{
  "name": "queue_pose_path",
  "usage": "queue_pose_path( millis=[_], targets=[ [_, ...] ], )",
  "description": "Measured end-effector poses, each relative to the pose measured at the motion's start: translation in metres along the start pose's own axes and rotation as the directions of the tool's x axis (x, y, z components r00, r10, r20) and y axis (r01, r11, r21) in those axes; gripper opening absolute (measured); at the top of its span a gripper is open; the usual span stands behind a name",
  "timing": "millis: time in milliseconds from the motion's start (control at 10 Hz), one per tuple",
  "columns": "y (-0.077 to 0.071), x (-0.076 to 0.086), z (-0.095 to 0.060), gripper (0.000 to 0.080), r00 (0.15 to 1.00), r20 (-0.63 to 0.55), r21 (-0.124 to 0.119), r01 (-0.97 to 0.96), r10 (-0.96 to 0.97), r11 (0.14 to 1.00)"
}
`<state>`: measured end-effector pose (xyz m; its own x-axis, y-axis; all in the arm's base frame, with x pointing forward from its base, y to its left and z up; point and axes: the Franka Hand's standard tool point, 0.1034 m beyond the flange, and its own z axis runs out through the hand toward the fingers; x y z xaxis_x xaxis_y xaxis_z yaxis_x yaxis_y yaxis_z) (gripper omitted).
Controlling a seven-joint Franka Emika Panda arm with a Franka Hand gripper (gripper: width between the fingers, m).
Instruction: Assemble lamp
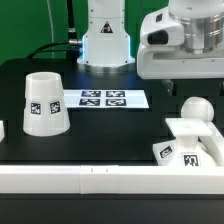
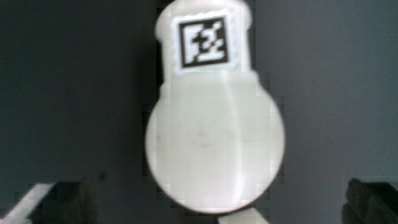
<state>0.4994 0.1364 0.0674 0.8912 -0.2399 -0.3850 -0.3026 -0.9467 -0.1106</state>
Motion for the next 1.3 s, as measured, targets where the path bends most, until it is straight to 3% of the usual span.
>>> queue_pose_path(
  millis=[300,800,1100,1300],
  targets=[
    [0.007,-0.002,0.004,0.0698,0.980,0.200,-0.018,0.008,-0.005,1.000],
    [0.002,-0.005,0.022,0.0698,0.911,0.410,-0.025,0.063,-0.047,0.998],
    [0.001,-0.001,0.034,0.0698,0.910,0.412,-0.027,0.063,-0.047,0.998],
    [0.005,-0.003,0.049,0.0698,0.901,0.434,-0.041,0.043,-0.021,0.998]
  ],
)
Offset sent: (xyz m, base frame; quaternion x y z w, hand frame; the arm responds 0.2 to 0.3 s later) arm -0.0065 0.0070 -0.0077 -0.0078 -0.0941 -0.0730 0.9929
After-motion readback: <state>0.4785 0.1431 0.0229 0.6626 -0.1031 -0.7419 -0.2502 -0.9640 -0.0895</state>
